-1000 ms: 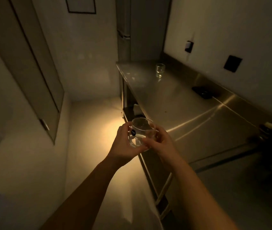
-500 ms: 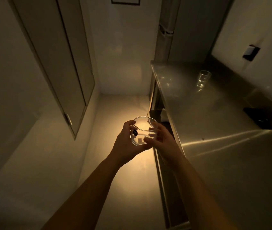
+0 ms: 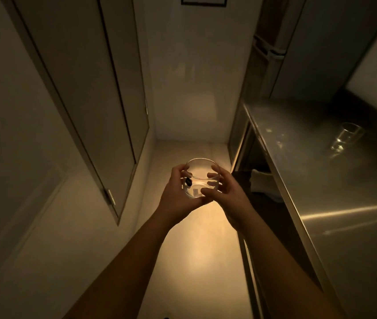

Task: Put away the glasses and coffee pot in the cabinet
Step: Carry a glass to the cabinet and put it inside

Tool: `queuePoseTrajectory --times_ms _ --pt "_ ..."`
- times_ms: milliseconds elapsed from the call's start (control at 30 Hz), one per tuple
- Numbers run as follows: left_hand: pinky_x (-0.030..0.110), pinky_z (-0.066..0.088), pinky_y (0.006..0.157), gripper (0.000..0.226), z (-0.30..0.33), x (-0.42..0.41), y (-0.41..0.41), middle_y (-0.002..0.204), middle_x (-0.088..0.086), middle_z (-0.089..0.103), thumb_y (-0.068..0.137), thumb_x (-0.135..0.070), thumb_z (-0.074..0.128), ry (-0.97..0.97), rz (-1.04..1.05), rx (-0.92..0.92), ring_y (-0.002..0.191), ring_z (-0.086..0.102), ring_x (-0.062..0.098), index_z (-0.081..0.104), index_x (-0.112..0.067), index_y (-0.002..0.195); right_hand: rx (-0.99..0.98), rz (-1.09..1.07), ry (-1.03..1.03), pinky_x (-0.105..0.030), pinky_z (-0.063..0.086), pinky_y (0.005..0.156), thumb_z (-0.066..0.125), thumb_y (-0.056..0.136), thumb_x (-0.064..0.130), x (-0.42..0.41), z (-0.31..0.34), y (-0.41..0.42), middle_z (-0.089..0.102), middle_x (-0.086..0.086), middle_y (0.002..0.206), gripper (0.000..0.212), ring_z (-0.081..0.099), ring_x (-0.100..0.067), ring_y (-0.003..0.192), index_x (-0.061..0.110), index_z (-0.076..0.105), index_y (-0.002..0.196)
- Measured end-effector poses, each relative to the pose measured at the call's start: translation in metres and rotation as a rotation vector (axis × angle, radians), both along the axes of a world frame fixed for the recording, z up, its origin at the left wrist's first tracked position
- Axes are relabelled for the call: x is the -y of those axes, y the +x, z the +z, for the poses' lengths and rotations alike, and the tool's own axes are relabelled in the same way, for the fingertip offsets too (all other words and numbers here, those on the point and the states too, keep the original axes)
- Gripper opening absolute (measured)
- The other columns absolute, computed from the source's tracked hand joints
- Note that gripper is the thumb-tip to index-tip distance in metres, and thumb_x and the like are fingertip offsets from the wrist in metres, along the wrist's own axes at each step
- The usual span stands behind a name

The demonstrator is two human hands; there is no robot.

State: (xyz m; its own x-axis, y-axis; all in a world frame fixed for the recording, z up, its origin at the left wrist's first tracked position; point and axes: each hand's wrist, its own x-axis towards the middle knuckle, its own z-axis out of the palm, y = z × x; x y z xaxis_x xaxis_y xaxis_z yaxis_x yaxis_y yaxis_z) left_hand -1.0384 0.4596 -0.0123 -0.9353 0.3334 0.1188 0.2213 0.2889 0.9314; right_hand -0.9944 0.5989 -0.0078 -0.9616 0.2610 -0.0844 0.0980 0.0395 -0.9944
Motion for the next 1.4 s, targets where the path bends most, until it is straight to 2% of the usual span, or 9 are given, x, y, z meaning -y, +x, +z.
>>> queuePoseTrajectory --times_ms 100,200,400,600,767,1000,1133,1267,1400 --pt "0.009 0.048 0.076 0.083 0.009 0.006 -0.052 0.127 -0.002 0.051 0.068 -0.021 0.086 0.014 -0.002 0.001 0.108 0.052 0.013 0.037 -0.020 0.134 -0.020 0.009 -0.008 -0.041 0.048 0.100 0.077 0.078 0.015 0.007 0.008 -0.052 0.050 0.001 0.133 0.069 0.049 -0.020 0.120 0.032 0.044 0.136" --pt "0.004 0.047 0.071 0.082 0.012 0.009 -0.096 0.126 -0.003 0.051 0.068 -0.021 0.086 0.033 -0.007 0.009 0.108 0.052 0.012 0.038 -0.020 0.134 -0.030 0.016 -0.004 -0.040 0.049 0.098 0.077 0.078 0.017 0.008 0.011 -0.095 0.052 0.004 0.129 0.067 0.051 -0.019 0.119 0.033 0.045 0.135" --pt "0.007 0.047 0.074 0.084 0.007 0.003 -0.168 0.125 -0.003 0.052 0.066 -0.019 0.087 0.062 -0.022 0.041 0.111 0.054 0.015 0.038 -0.022 0.135 -0.011 0.011 -0.004 -0.044 0.048 0.101 0.078 0.076 0.018 0.000 0.009 -0.165 0.052 0.003 0.130 0.070 0.050 -0.020 0.121 0.030 0.045 0.136" --pt "0.026 0.052 0.089 0.089 -0.003 -0.023 -0.246 0.131 -0.001 0.053 0.065 -0.023 0.088 0.063 -0.043 0.073 0.114 0.054 0.018 0.038 -0.025 0.138 0.007 0.014 -0.004 -0.042 0.046 0.102 0.078 0.076 0.021 -0.025 0.001 -0.239 0.053 0.006 0.127 0.073 0.049 -0.017 0.121 0.030 0.042 0.138" --pt "0.015 0.048 0.082 0.090 -0.004 -0.059 -0.327 0.131 -0.006 0.052 0.063 -0.028 0.089 0.047 -0.080 0.056 0.115 0.053 0.011 0.039 -0.028 0.138 -0.003 0.006 -0.018 -0.042 0.047 0.102 0.078 0.076 0.020 -0.061 0.001 -0.314 0.055 0.007 0.123 0.070 0.051 -0.016 0.118 0.031 0.044 0.136" --pt "0.021 0.050 0.090 0.087 0.011 -0.128 -0.457 0.129 -0.006 0.054 0.058 -0.029 0.091 0.045 -0.106 0.010 0.115 0.055 0.012 0.046 -0.029 0.133 -0.058 0.001 -0.015 -0.043 0.049 0.100 0.079 0.076 0.024 -0.129 0.011 -0.439 0.058 0.010 0.122 0.062 0.055 -0.014 0.117 0.038 0.048 0.128" --pt "0.012 0.049 0.083 0.085 0.018 -0.158 -0.516 0.126 -0.011 0.055 0.059 -0.026 0.091 0.050 -0.118 0.015 0.113 0.055 0.004 0.046 -0.032 0.131 -0.066 -0.001 0.012 -0.035 0.049 0.098 0.078 0.077 0.025 -0.160 0.016 -0.498 0.054 0.010 0.128 0.065 0.051 -0.013 0.121 0.039 0.045 0.131" --pt "0.003 0.044 0.074 0.083 0.023 -0.181 -0.564 0.115 -0.026 0.053 0.061 -0.021 0.090 0.063 -0.135 0.038 0.105 0.053 -0.009 0.042 -0.036 0.128 -0.074 -0.004 0.005 -0.027 0.051 0.093 0.078 0.077 0.023 -0.183 0.017 -0.547 0.054 0.009 0.129 0.067 0.052 -0.012 0.121 0.034 0.044 0.134" --pt "0.006 0.046 0.076 0.086 0.019 -0.204 -0.612 0.122 -0.017 0.052 0.063 -0.020 0.089 0.069 -0.153 0.056 0.112 0.053 0.004 0.041 -0.030 0.134 -0.065 -0.020 0.024 -0.025 0.050 0.091 0.077 0.077 0.023 -0.204 0.017 -0.592 0.052 0.008 0.131 0.068 0.050 -0.012 0.121 0.033 0.043 0.135"
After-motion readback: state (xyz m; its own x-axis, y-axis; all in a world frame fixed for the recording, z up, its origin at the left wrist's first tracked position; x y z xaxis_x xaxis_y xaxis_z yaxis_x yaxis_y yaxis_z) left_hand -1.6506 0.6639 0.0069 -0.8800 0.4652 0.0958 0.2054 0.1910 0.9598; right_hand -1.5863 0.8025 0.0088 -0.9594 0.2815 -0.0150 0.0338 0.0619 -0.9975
